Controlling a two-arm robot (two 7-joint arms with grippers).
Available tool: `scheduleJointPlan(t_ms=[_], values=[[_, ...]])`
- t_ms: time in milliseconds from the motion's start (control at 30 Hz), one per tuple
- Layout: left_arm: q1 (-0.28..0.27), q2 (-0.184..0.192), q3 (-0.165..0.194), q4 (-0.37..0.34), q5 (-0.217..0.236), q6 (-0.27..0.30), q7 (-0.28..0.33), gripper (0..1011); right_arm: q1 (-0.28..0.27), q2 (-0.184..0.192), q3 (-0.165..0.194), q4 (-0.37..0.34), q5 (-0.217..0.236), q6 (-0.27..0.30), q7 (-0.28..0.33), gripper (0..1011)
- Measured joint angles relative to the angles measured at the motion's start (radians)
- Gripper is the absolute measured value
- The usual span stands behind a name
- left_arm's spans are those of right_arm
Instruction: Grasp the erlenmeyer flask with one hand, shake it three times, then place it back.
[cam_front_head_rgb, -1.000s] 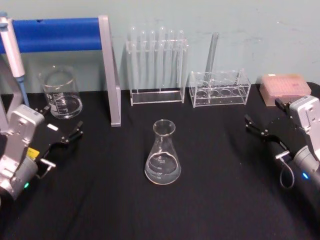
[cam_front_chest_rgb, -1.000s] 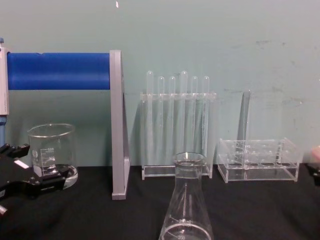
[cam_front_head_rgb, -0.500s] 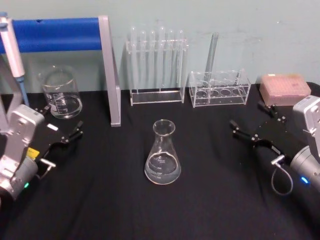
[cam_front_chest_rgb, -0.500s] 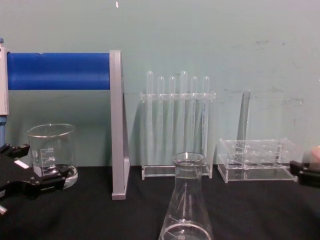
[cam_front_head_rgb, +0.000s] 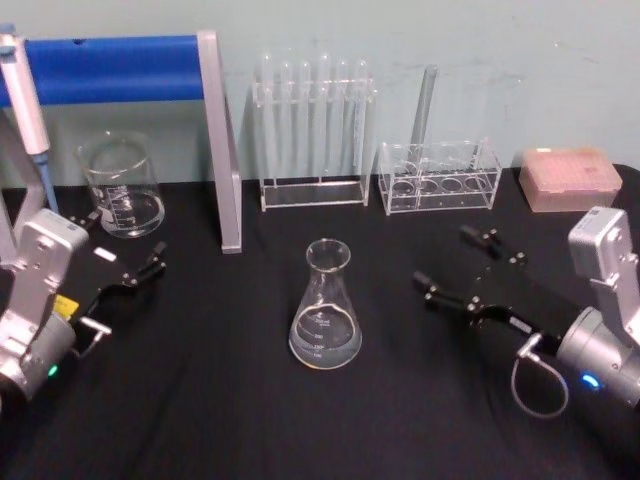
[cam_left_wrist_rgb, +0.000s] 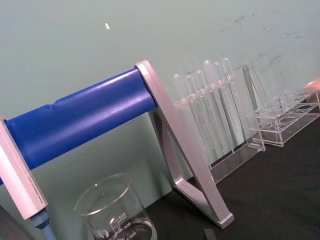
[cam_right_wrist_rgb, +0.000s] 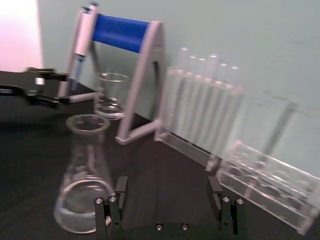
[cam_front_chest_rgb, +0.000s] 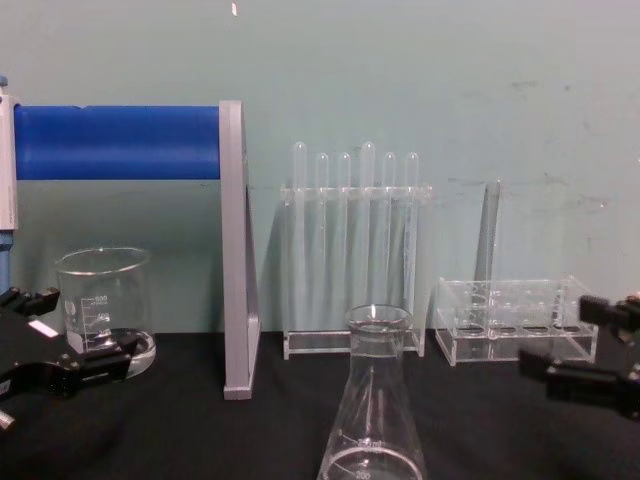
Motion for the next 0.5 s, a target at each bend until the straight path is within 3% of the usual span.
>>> scheduleJointPlan(t_ms=[500], values=[[0.0, 0.0, 0.0, 0.0, 0.0, 0.0, 0.0, 1001, 0.036, -0.045, -0.043, 0.031, 0.032, 0.01, 0.175, 1003]])
